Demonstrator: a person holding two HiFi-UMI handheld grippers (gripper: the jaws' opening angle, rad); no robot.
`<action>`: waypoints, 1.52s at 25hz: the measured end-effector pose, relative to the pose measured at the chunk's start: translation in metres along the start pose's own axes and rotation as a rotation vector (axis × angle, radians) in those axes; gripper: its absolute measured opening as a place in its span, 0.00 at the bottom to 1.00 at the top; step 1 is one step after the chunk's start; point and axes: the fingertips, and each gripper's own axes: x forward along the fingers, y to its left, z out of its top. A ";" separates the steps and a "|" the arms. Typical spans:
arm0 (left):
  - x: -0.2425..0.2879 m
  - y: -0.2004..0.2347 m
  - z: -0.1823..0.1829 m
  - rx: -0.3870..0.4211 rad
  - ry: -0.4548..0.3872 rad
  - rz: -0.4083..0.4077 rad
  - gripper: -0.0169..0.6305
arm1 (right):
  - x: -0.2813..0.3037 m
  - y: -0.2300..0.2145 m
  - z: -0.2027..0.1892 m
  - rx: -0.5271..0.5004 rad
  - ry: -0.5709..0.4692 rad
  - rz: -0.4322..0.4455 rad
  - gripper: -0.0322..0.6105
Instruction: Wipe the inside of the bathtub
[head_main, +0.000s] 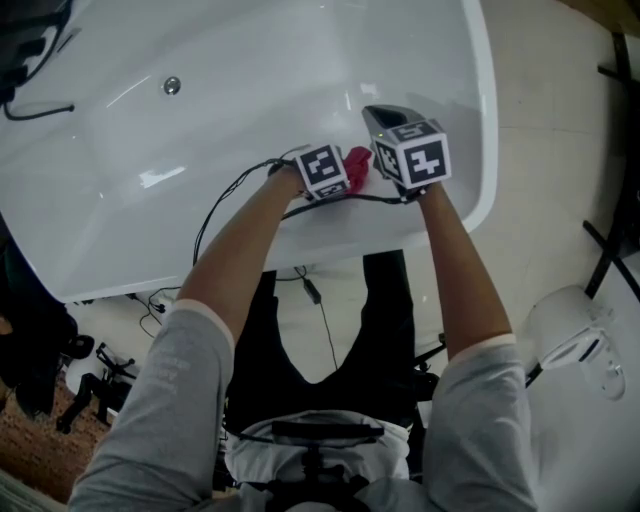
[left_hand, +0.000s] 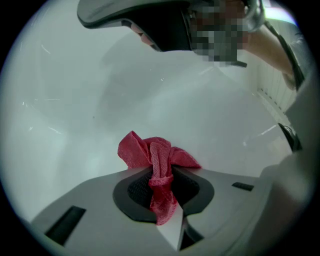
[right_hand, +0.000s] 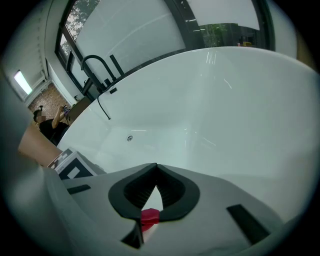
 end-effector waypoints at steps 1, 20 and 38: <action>-0.004 -0.004 0.000 0.002 0.002 0.001 0.13 | -0.005 0.001 -0.002 0.010 0.002 -0.003 0.06; -0.073 -0.107 0.018 0.034 -0.042 -0.007 0.13 | -0.103 0.042 -0.005 0.069 -0.022 -0.023 0.06; -0.178 -0.148 0.016 -0.035 -0.147 0.368 0.14 | -0.178 0.099 0.002 0.075 -0.090 -0.002 0.06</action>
